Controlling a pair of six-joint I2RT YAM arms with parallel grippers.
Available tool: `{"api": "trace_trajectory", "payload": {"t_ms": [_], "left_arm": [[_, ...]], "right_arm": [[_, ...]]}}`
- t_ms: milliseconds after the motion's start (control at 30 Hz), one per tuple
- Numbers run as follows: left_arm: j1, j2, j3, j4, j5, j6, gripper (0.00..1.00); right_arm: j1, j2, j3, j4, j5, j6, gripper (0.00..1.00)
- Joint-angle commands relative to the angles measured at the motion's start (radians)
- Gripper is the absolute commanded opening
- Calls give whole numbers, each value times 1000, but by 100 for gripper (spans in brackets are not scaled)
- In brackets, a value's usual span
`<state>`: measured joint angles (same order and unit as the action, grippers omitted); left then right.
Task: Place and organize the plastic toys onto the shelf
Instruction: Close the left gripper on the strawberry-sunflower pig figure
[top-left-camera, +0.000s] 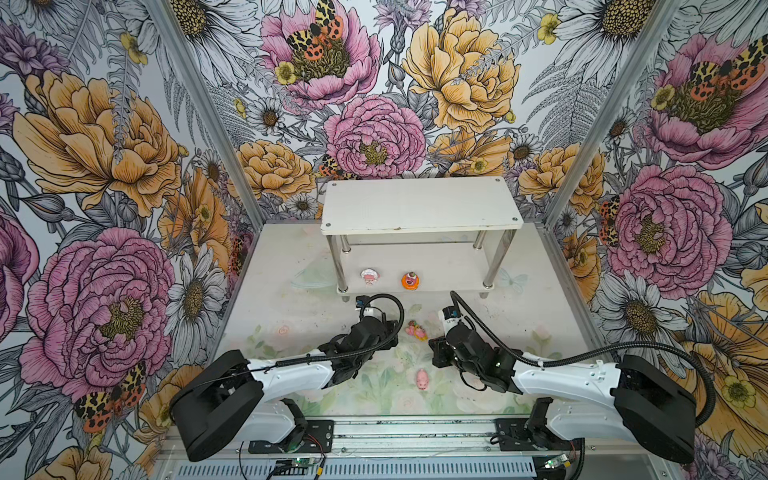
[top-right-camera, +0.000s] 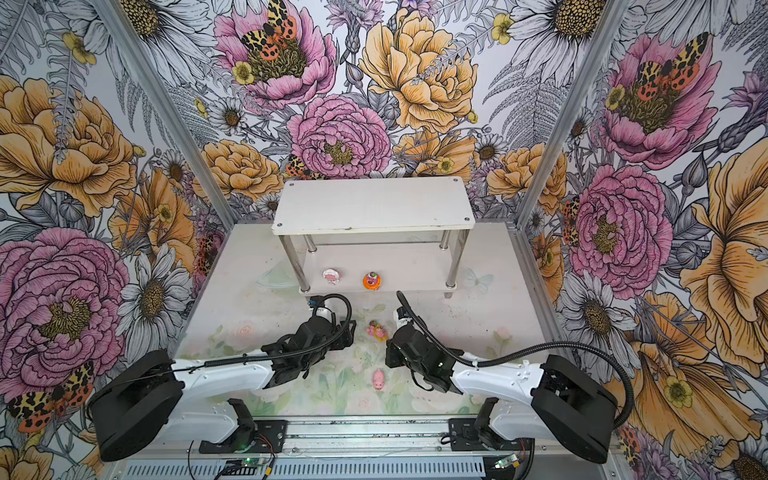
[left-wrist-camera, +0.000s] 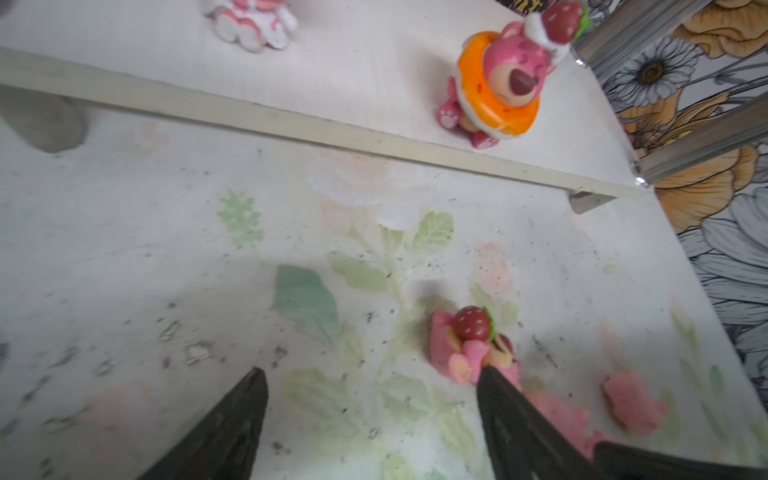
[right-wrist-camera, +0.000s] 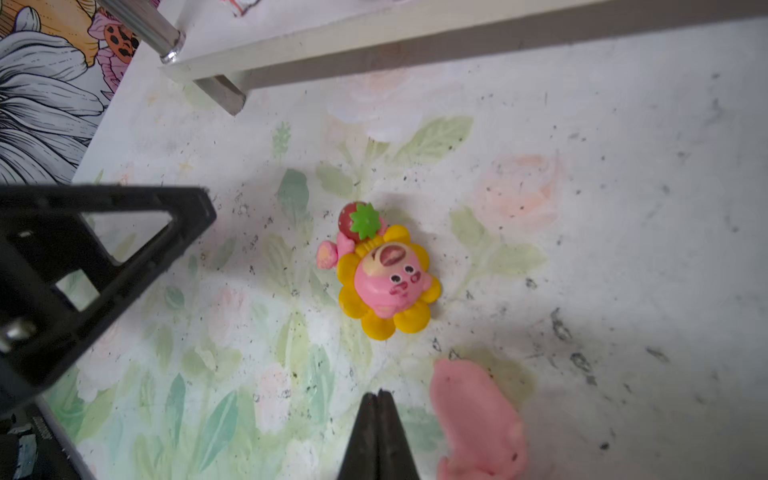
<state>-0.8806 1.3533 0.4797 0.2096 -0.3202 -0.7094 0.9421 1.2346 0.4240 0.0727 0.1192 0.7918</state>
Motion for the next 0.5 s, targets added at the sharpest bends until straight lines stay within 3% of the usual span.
{"api": "trace_trajectory", "payload": {"t_ms": [0, 200, 467], "left_arm": [[-12, 80, 69, 104, 65, 34, 63], [-21, 149, 101, 142, 80, 33, 70], [-28, 224, 124, 183, 104, 19, 72]], "right_arm": [[5, -1, -29, 139, -82, 33, 0], [-1, 69, -111, 343, -148, 99, 0], [-61, 268, -97, 533, -199, 118, 0]]}}
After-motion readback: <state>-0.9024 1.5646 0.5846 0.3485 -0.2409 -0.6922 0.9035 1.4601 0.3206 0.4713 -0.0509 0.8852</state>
